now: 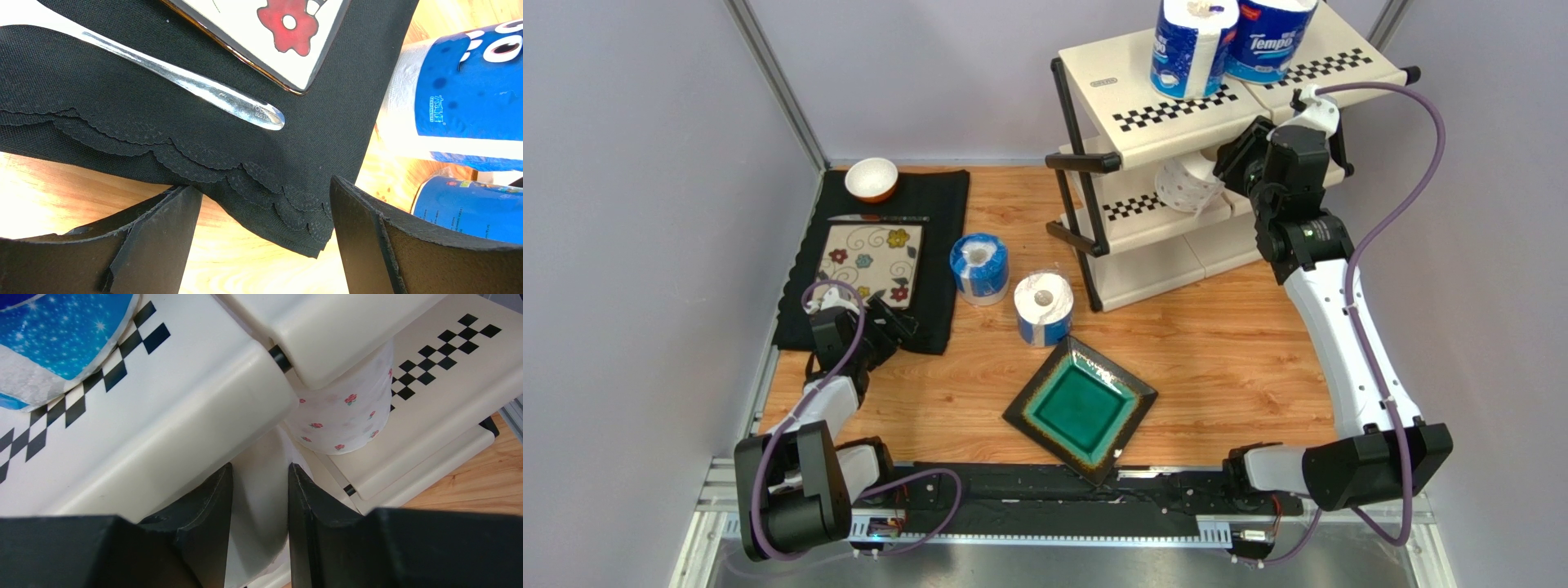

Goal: Place and organize the paper towels onto the shelf

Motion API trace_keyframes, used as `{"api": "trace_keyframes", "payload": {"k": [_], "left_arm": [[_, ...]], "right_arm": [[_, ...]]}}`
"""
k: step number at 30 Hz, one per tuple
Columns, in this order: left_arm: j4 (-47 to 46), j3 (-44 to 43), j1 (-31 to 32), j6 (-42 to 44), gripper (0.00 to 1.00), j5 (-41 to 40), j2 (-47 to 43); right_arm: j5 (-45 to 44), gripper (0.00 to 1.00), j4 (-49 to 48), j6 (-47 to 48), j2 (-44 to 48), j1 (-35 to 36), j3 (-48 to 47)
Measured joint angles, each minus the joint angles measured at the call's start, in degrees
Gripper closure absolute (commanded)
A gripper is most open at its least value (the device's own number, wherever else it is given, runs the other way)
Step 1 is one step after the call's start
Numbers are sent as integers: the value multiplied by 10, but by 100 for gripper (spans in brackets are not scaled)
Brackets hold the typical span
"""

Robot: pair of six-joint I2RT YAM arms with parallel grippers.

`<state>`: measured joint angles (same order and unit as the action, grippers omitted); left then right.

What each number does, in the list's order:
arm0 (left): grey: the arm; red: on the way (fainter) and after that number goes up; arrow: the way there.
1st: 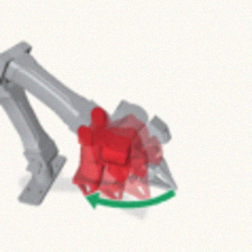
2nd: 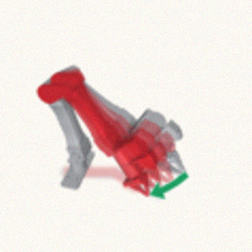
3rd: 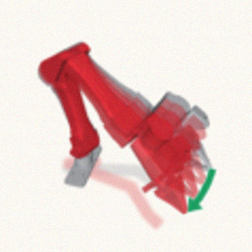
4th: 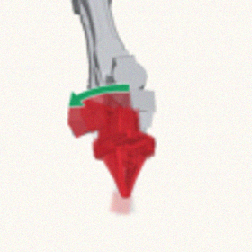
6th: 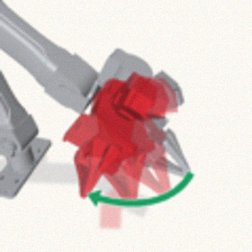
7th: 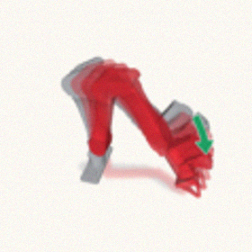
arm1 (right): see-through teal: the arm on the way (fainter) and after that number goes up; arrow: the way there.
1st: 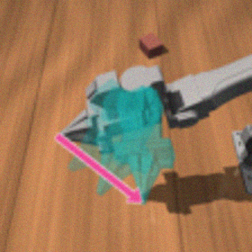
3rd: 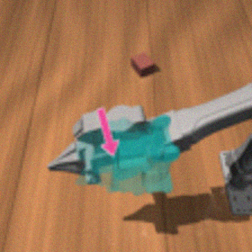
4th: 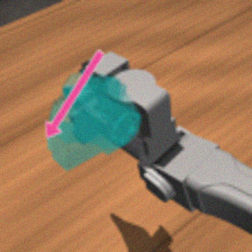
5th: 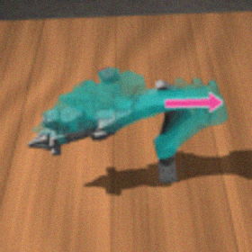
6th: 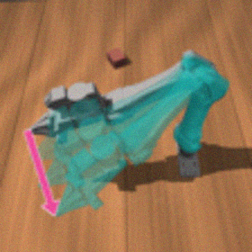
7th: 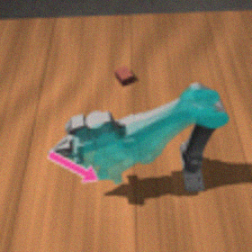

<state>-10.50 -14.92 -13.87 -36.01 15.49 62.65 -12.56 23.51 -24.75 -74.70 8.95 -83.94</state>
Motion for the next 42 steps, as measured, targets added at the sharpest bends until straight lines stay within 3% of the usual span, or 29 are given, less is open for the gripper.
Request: {"api": "trace_keyframes", "payload": {"k": [20,31,38,42], "left_arm": [[-5,0,-4,-2,14,8,4],[-6,0,-4,-2,14,9,5],[-6,0,-4,-2,14,9,5],[-6,0,-4,-2,14,9,5]], "right_arm": [[-30,98,-137,-16,3,-1,99],[-30,75,-143,-16,3,-1,101],[-29,71,-151,-16,7,-1,110],[-29,65,-152,-16,7,-1,110]]}}
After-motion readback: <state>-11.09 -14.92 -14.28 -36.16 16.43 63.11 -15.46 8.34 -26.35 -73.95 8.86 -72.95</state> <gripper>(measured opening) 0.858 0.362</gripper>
